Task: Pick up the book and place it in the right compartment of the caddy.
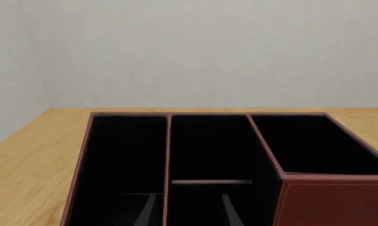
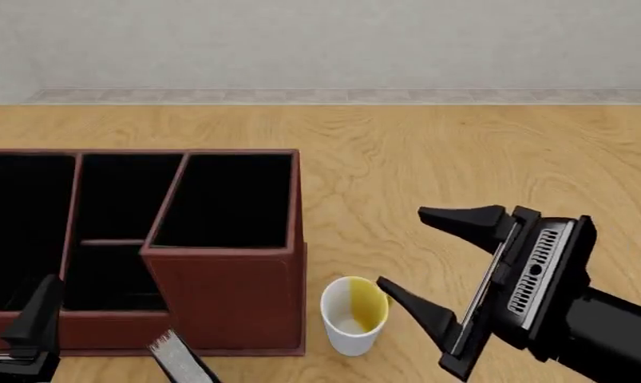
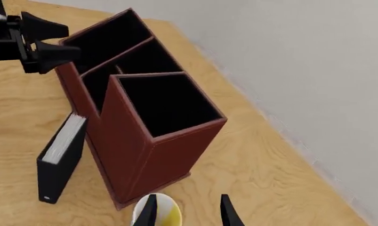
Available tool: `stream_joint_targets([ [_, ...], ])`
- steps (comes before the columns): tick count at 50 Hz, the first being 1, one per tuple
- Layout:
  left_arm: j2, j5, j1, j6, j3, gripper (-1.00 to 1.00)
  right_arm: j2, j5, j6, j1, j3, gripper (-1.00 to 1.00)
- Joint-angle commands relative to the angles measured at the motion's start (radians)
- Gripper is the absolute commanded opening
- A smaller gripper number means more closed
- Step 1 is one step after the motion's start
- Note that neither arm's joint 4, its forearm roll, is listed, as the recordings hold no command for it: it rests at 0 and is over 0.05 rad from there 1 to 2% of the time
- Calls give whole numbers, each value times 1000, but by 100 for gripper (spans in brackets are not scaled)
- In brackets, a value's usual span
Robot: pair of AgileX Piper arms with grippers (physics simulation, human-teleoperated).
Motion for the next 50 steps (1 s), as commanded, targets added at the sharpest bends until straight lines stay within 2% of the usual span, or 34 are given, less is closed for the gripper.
stream_joint_targets([
  [1,0,0,0,0,0,100,93,117,2,66,-127,100],
  [5,0,0,0,0,0,100,135,206,19,74,-205,100],
  [8,0,0,0,0,0,100,181,256,63,114,-269,100],
  [14,0,0,0,0,0,100,289,354,95,142,-381,100],
  [15,0,0,0,0,0,100,299,364,106,151,-398,100],
  [17,0,0,0,0,0,100,335,410,165,179,-454,100],
  [20,0,0,0,0,0,100,353,430,181,201,-483,100],
  [21,0,0,0,0,0,100,373,455,226,219,-512,100],
  [22,0,0,0,0,0,100,379,469,239,227,-533,100],
  [26,0,0,0,0,0,100,400,506,221,220,-568,100],
  [29,0,0,0,0,0,100,423,537,236,230,-608,100],
  [30,0,0,0,0,0,100,441,561,264,232,-629,100],
  [32,0,0,0,0,0,100,468,588,249,220,-642,100],
  [39,0,0,0,0,0,100,512,610,285,262,-705,100],
  [40,0,0,0,0,0,100,526,619,256,253,-703,100],
  [41,0,0,0,0,0,100,531,620,285,270,-720,100],
  [45,0,0,0,0,0,100,557,635,317,286,-747,100],
  [50,0,0,0,0,0,100,597,644,307,301,-786,100],
])
